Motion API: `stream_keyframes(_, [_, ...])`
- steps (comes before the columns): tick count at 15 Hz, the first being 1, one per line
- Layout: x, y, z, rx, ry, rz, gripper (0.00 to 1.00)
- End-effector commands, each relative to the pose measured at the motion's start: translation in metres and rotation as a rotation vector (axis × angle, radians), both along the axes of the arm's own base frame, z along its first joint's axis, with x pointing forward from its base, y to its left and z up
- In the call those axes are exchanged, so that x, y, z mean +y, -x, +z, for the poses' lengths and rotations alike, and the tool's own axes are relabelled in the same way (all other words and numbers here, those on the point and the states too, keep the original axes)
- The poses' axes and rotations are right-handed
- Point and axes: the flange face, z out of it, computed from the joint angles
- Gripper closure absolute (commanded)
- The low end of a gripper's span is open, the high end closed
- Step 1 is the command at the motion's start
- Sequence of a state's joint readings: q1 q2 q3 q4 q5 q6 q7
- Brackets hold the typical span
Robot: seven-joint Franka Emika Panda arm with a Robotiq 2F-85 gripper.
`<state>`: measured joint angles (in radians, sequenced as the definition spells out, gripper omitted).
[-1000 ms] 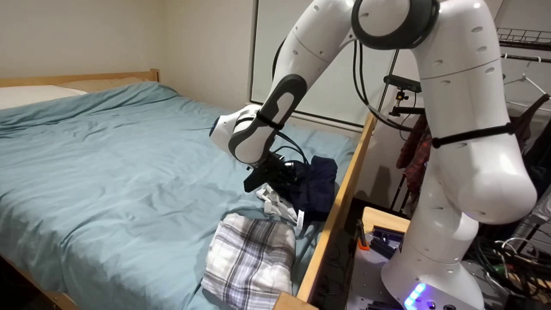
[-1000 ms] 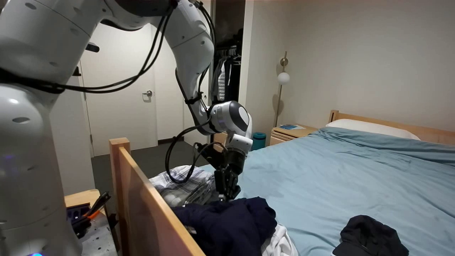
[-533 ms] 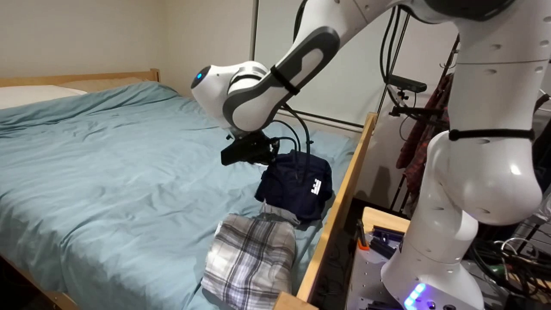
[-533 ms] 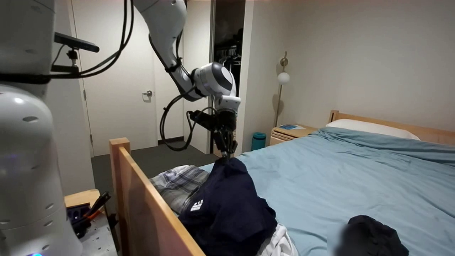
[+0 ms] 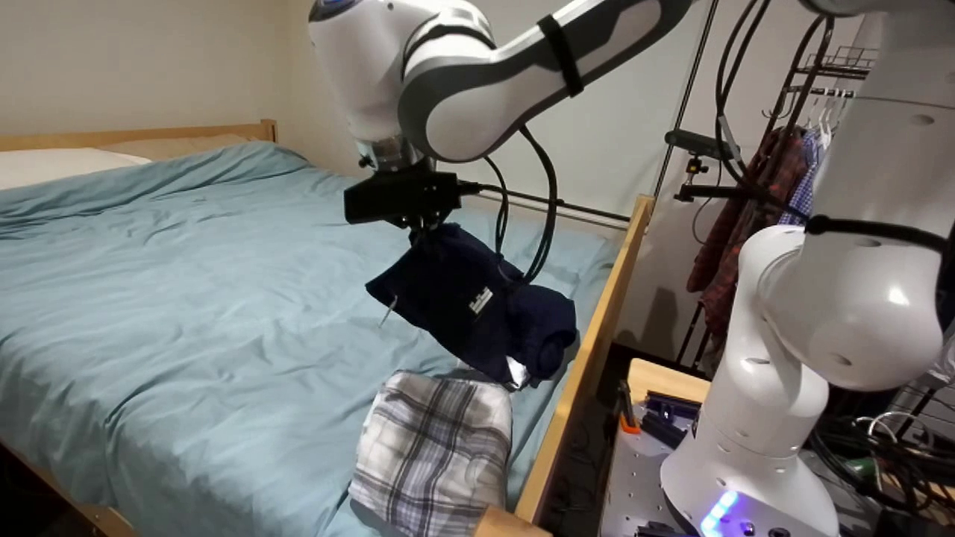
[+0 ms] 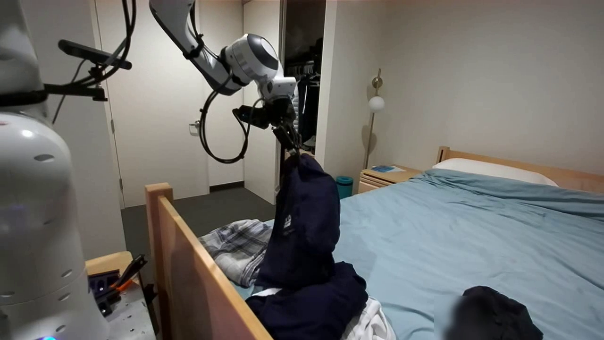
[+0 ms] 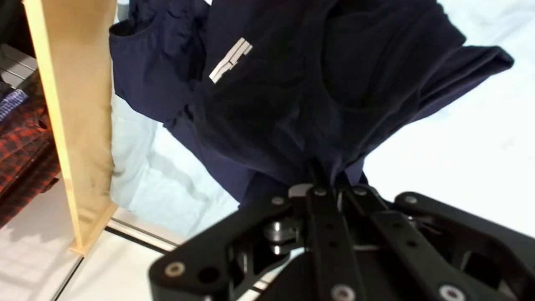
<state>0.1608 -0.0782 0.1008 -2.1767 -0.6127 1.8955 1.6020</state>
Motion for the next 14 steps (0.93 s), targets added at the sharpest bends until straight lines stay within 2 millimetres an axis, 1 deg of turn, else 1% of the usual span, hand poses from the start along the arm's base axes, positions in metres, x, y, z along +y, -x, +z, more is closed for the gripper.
stream_keyframes(1, [0.009, -0.005, 0.063, -0.115, 0.042, 0.016, 0.99])
stream_keyframes(2, [0.010, -0.009, 0.081, -0.149, 0.049, 0.027, 0.99])
stream_keyframes(3, [0.009, -0.015, 0.104, -0.199, 0.070, 0.015, 0.99])
stream_keyframes(6, [-0.008, -0.037, 0.167, -0.287, 0.113, -0.033, 0.99])
stream_keyframes(7, [-0.014, -0.046, 0.181, -0.295, 0.105, -0.040, 0.99])
stream_keyframes(8, [-0.017, -0.053, 0.191, -0.315, 0.093, -0.051, 0.99])
stream_keyframes(10, [-0.014, -0.071, 0.193, -0.334, 0.070, -0.041, 0.99])
stream_keyframes(14, [0.015, -0.109, 0.164, -0.301, 0.070, 0.015, 0.99])
